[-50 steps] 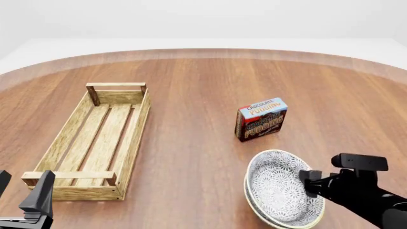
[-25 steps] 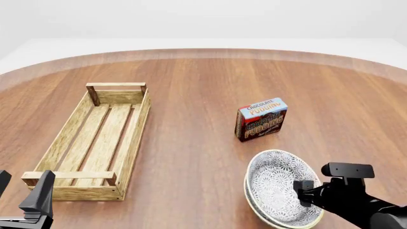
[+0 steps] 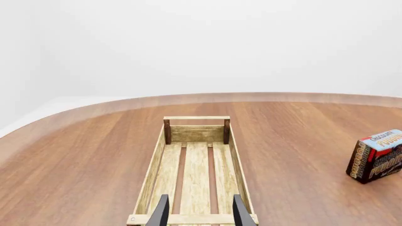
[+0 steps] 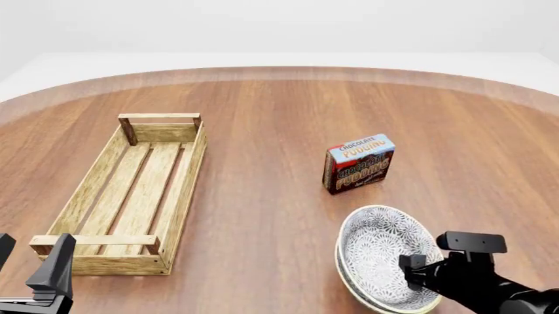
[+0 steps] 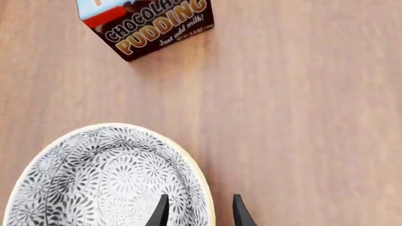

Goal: Stack the left bowl on the right bowl and place them in the tray.

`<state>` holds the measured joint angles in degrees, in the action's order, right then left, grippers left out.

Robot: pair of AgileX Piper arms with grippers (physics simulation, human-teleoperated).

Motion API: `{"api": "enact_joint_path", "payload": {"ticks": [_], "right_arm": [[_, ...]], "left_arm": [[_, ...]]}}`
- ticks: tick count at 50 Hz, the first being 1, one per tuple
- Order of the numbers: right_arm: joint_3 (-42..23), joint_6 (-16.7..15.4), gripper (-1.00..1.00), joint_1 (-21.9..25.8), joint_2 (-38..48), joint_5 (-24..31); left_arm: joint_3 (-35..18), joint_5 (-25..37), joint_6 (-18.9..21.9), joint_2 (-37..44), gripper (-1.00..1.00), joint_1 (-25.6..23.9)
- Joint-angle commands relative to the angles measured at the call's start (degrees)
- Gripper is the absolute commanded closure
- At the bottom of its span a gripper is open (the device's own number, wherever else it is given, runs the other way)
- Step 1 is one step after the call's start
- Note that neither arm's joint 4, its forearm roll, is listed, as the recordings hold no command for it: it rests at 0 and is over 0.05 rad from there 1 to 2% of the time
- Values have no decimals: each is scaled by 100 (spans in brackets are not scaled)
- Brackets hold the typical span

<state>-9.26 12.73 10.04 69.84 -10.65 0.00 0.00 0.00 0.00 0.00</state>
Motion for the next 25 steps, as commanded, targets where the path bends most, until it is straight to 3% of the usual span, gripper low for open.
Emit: {"api": "enact_joint_path", "payload": {"ticks": [1,2,20,25], "right_arm": [[87,55,-100,71,161,-187],[74,25,100,78,111,-134],[-119,21,100,37,-869,737],[-172,263,100,171,-1564,1205]], "left_arm": [[0,0,0,0,-100,0],[0,0,0,0,-100,0],[0,0,0,0,-100,0],[0,0,0,0,-100,0]]}}
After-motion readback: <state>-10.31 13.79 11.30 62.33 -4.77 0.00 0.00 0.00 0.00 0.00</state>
